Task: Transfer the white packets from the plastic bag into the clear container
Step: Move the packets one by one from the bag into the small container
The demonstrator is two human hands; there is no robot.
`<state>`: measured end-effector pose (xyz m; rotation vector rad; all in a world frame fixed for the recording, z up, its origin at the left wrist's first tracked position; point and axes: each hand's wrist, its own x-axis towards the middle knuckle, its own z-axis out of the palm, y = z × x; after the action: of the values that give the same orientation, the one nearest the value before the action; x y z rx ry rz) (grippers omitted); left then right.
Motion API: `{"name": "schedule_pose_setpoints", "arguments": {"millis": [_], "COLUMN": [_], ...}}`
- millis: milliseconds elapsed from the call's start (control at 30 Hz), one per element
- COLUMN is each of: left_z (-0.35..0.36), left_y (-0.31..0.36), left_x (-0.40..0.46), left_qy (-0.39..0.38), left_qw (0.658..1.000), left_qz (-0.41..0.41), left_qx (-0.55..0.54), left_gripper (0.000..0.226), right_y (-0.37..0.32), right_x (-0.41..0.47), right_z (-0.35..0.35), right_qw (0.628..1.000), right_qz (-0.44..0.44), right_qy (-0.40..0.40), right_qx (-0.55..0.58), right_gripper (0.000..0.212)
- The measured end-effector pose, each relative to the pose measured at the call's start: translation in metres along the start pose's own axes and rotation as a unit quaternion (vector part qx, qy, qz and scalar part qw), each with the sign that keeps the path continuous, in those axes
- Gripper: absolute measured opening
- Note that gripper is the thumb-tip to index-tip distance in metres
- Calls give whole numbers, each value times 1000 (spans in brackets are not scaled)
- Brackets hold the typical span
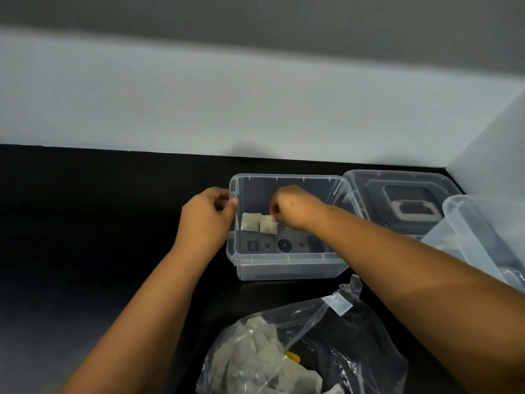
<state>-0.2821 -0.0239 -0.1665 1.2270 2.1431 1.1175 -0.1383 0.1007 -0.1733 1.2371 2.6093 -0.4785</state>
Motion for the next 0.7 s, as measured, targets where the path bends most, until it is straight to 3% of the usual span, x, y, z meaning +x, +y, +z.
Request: {"name": "schedule_pose_setpoints", "arguments": {"millis": [433, 600, 700], "left_z": [-1, -9, -14], "left_y": [4, 17, 30], "left_x": [-10, -37, -68], "left_qy": [10, 91, 78], "left_qw": [1000, 991, 986], "left_qz": [-1, 90, 146], "left_qx": [-6, 37, 15], "left_gripper": [31, 27, 16], "right_y": [3, -6, -17], "right_x": [-4, -48, -95], "right_z": [-9, -35, -49], "right_qw": [999, 995, 984], "right_qz": [6, 7, 5], "right_qy": [9, 100, 127], "right_qx": [-49, 25, 129], "right_gripper": [20, 19, 15]}}
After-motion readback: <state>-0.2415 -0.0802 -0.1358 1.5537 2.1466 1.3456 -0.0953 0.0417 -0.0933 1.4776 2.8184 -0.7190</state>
